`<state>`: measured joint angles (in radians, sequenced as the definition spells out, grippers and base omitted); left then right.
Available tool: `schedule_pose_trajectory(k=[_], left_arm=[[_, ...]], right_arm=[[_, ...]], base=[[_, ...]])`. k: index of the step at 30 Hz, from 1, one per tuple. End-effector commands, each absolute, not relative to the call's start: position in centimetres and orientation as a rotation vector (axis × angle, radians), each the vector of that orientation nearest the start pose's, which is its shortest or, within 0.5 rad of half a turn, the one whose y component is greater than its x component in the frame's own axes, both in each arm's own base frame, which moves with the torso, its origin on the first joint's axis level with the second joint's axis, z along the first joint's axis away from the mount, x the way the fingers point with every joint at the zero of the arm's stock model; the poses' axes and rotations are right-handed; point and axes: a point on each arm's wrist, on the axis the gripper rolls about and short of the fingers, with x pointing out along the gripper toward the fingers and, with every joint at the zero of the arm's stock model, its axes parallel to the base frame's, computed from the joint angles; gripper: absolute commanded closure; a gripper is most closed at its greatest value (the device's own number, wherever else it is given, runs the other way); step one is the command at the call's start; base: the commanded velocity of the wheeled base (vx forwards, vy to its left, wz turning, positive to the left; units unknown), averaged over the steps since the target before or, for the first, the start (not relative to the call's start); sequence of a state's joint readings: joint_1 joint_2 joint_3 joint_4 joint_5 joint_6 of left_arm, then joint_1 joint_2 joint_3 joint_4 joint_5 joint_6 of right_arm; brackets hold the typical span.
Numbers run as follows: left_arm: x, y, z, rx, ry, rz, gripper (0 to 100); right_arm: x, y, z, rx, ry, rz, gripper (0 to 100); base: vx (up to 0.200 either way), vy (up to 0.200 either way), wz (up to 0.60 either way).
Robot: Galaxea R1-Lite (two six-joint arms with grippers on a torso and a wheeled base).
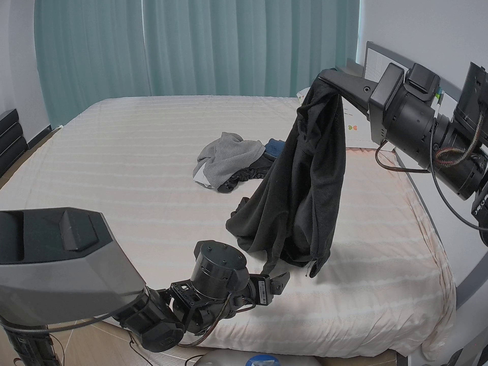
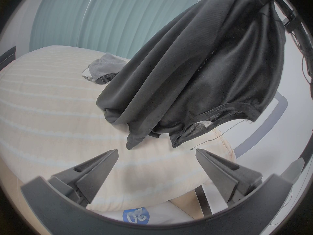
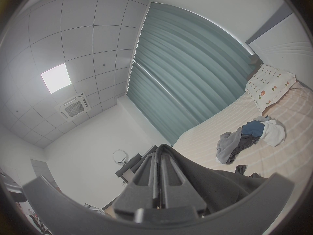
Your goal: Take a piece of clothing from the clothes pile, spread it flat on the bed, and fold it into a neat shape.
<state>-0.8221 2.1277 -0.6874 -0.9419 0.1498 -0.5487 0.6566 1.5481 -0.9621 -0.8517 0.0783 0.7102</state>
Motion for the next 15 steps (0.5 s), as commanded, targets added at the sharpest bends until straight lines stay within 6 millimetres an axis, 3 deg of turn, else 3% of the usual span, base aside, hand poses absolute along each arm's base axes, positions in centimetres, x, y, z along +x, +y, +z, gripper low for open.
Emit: schedule_pose_trajectory(k=[1,6,15], left_arm=[[23.2,-25.1,5.9,-0.299,0.582,-0.538,0],[23.2,-25.1,5.8,-0.302,0.584,-0.539,0],[24.9,-26.7,1.6,-0.281,0.618,-0.506,0]], right_arm=[[22.5,17.2,29.1,0.75,0.013,0.784,100],[22.5,17.3,29.4,0.752,0.003,0.789,100],[22.2,17.2,30.2,0.761,-0.021,0.801,100]], base=[[0.0,0.0,0.0],[0.0,0.0,0.0],[0.0,0.0,0.0]])
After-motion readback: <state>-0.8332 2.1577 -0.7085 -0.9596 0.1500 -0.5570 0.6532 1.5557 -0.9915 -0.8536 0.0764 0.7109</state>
